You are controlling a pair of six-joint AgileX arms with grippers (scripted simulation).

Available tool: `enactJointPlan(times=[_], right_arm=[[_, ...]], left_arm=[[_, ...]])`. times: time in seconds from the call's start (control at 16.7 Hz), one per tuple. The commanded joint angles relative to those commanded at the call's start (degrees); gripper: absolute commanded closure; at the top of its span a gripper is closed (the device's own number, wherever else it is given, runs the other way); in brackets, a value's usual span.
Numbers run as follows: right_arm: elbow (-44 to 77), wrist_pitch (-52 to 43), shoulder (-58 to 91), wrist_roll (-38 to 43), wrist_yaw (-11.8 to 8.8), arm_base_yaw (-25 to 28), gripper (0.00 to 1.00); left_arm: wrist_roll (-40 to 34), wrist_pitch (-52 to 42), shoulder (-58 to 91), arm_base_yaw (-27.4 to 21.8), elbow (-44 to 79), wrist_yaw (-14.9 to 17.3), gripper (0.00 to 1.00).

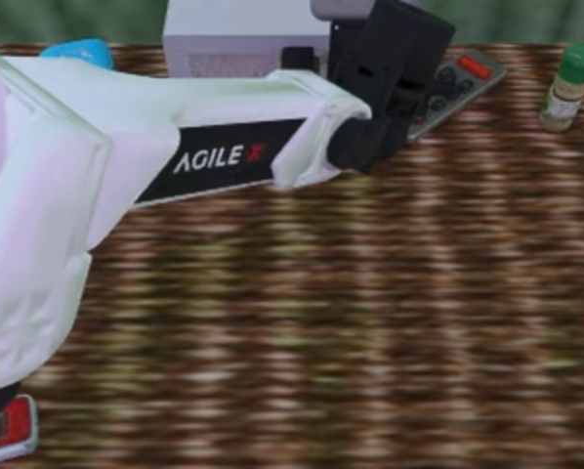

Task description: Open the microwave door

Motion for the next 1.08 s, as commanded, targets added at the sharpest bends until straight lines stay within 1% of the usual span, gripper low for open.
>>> enactJointPlan(times=[0.18, 0.24, 0.66, 0.72, 0.84, 0.96, 1.08], right_arm=[[0.00, 0.00, 0.00, 0.00, 0.00, 0.00, 0.00], [0.00, 0.00, 0.00, 0.00, 0.00, 0.00, 0.00], [0.00, 0.00, 0.00, 0.00, 0.00, 0.00, 0.00], [0.00, 0.00, 0.00, 0.00, 0.00, 0.00, 0.00], [0.00, 0.00, 0.00, 0.00, 0.00, 0.00, 0.00], [0.00, 0.00, 0.00, 0.00, 0.00, 0.00, 0.00], [0.00, 0.00, 0.00, 0.00, 0.00, 0.00, 0.00]], left_arm=[[0.00, 0.00, 0.00, 0.00, 0.00, 0.00, 0.98], [0.00, 0.00, 0.00, 0.00, 0.00, 0.00, 1.00], [0.00, 0.00, 0.00, 0.00, 0.00, 0.00, 1.00], [-0.07, 0.02, -1.55, -3.52, -2.25, 0.12, 1.00], [-0.27, -0.73, -1.25, -3.48, -1.51, 0.32, 1.00], [-1.06, -3.84, -0.04, -3.28, 1.41, 1.13, 1.00], [-2.37, -9.38, 1.96, -2.92, 6.26, 2.45, 1.00]])
